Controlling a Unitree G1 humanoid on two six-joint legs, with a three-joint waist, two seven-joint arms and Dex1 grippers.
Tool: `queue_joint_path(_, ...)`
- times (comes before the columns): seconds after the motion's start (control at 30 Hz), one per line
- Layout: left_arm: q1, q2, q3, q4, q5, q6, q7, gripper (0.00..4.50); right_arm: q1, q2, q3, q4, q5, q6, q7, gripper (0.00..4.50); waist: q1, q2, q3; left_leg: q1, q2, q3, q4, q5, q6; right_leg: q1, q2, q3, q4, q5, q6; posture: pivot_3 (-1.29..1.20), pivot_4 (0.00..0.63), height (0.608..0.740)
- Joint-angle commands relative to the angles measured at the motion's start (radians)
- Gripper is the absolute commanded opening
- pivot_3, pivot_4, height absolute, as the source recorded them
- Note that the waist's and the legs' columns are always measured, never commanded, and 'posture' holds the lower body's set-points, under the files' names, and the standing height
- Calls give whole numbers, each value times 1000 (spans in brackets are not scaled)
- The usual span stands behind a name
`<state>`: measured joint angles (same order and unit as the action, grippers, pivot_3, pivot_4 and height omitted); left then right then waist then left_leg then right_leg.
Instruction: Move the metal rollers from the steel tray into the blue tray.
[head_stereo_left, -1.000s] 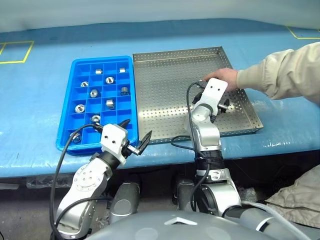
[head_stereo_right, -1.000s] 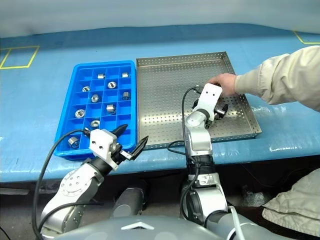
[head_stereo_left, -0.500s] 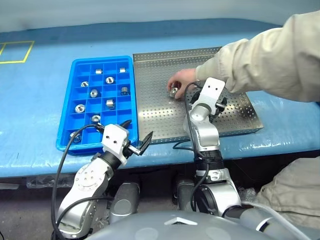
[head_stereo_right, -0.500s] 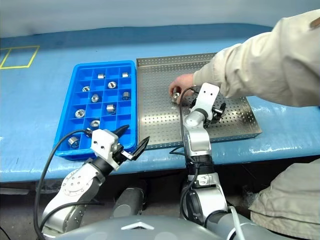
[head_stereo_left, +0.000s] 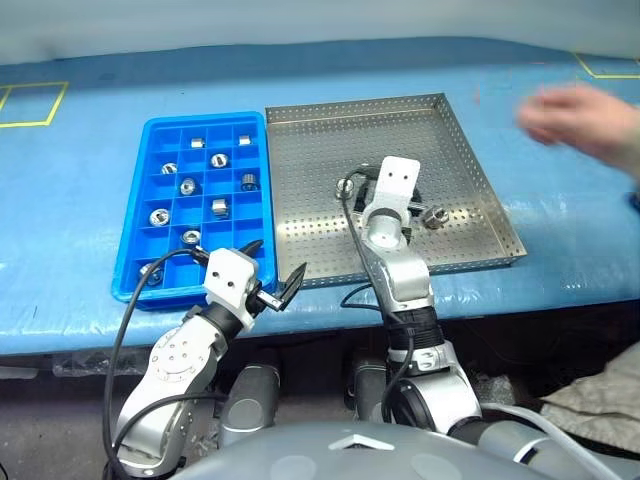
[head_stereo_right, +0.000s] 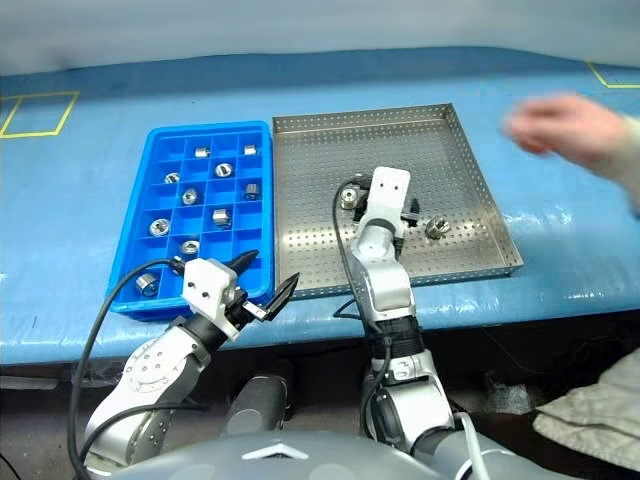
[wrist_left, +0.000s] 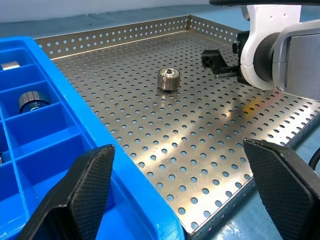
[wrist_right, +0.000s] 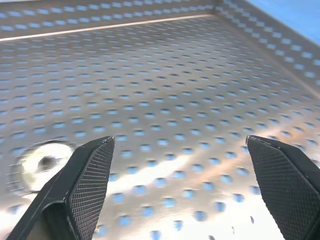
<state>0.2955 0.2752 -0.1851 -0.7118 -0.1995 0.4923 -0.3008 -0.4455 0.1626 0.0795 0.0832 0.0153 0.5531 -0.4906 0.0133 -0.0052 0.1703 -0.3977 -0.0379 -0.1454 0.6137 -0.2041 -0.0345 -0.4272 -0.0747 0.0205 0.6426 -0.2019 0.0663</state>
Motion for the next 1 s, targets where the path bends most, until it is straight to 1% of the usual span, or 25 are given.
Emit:
queue_joint_path(0.03, 1, -8, 2, -13, -2, -22, 8, 4500, -8, 43, 40, -49, 29, -38, 105, 4454, 2, 0, 0, 0, 0, 0, 0, 0, 0, 0, 0, 0, 0, 0, 0, 224, 150, 740)
queue_joint_path(0.2, -4, -6, 4, -13, 4, -26, 13, 4500, -69, 49, 21, 64, 39, -119, 151, 4454, 8, 0, 0, 0, 0, 0, 0, 0, 0, 0, 0, 0, 0, 0, 0, 239, 150, 740)
queue_joint_path(0.37, -5, -2, 6, -11, 4, -32, 16, 4500, -162, 36, -19, 247, 24, -211, 137, 4454, 8, 0, 0, 0, 0, 0, 0, 0, 0, 0, 0, 0, 0, 0, 0, 243, 150, 740)
queue_joint_path(0.57, -1, -4, 2, -14, 9, -36, 24, 4500, -245, 30, -78, 476, 80, -246, 213, 4454, 10, 0, 0, 0, 0, 0, 0, 0, 0, 0, 0, 0, 0, 0, 0, 262, 150, 740)
queue_joint_path(0.67, 7, -4, 3, -17, 9, -40, 26, 4500, -251, 34, -103, 522, 105, -245, 229, 3825, 12, 0, 0, 0, 0, 0, 0, 0, 0, 0, 0, 0, 0, 0, 0, 266, 150, 740)
queue_joint_path(0.73, 12, -3, 3, -19, 9, -40, 29, 4500, -236, 35, -94, 505, 100, -241, 239, 3182, 12, 0, 0, 2, 0, 0, 0, 0, 0, 2, 0, 0, 0, 0, 0, 270, 150, 740)
queue_joint_path(0.87, 19, -11, 15, -26, 6, -42, 44, 4500, -170, 37, -35, 361, 82, -193, 276, 1860, 15, 0, 0, 2, 0, 0, 0, 0, 0, 2, 0, 0, 1, 0, 0, 277, 150, 740)
queue_joint_path(0.9, 23, -15, 20, -29, 2, -44, 49, 4500, -153, 36, -13, 318, 76, -174, 288, 1718, 16, 0, 0, 2, 0, -1, 0, 0, 0, 1, 0, 0, 1, 0, 0, 277, 150, 740)
queue_joint_path(0.97, 30, -22, 30, -33, -5, -49, 54, 4500, -125, 35, 28, 239, 70, -138, 311, 1723, 17, 0, 0, 1, 0, -1, -1, 0, 0, 1, 0, 0, 1, 0, -1, 277, 150, 740)
queue_joint_path(1.0, 38, -33, 37, -35, 0, -57, 69, 4500, -108, 33, 68, 167, 77, -105, 347, 1723, 18, 0, 0, 1, 0, -1, -1, 0, 0, 0, 0, 0, 0, 0, -1, 289, 150, 740)
